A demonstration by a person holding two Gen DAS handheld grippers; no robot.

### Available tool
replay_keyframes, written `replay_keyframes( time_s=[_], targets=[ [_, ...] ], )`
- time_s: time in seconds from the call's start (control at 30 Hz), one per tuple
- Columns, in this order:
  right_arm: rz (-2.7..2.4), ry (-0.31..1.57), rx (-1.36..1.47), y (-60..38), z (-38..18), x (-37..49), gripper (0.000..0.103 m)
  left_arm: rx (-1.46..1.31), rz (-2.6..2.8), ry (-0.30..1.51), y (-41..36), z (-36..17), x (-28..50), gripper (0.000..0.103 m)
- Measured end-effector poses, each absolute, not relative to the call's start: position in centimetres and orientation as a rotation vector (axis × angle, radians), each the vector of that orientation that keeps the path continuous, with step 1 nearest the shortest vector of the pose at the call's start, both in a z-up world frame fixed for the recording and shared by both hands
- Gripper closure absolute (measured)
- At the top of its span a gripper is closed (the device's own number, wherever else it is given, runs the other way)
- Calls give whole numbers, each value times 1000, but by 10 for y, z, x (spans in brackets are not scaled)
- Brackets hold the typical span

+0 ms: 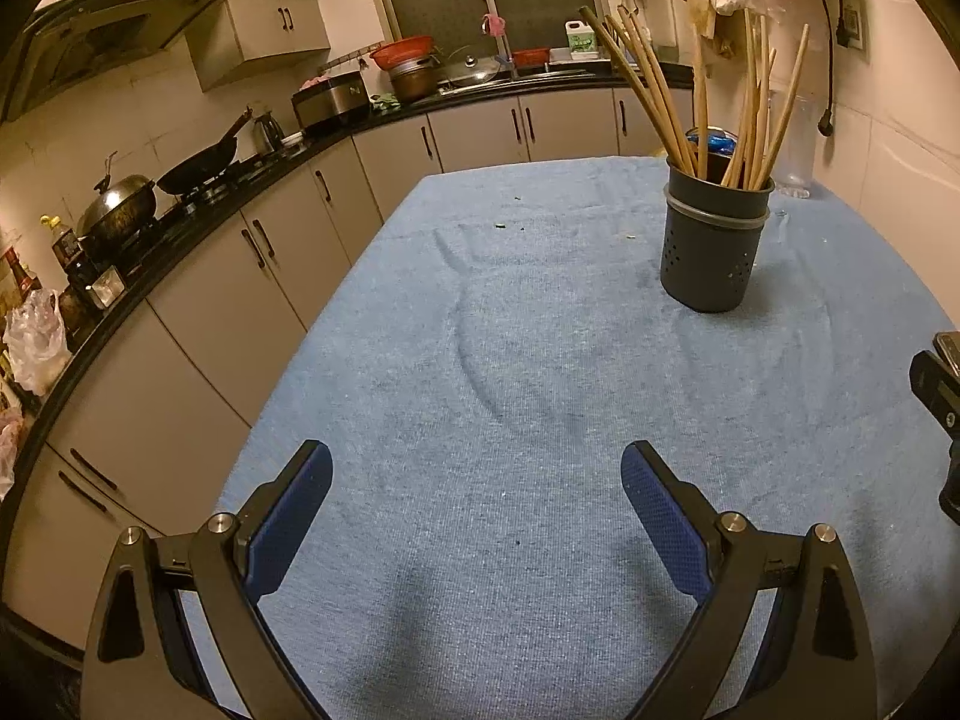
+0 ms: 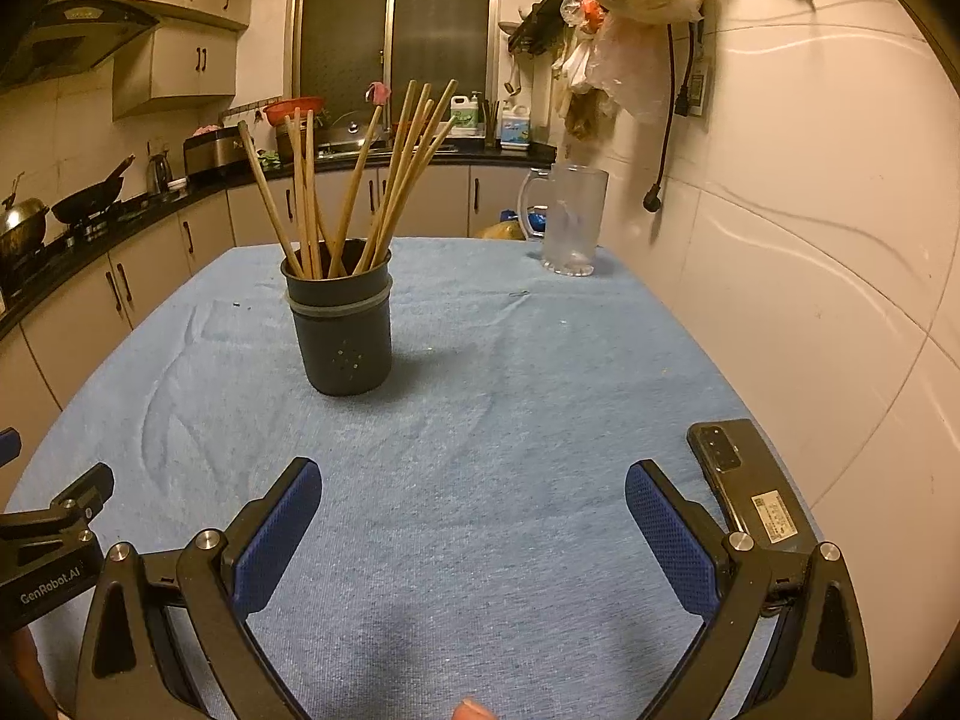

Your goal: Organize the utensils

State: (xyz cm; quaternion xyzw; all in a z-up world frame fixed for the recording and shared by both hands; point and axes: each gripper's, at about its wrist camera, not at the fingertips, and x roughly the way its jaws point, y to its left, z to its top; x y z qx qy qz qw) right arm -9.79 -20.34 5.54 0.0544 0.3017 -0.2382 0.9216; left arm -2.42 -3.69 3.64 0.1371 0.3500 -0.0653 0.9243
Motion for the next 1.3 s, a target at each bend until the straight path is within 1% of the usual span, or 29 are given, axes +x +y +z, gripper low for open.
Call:
replay_keyframes(
  time_s=[1.3],
  targets=[
    [-477, 650, 105, -200, 49, -95, 0, 263, -144, 731, -35, 32, -25, 7]
  ],
)
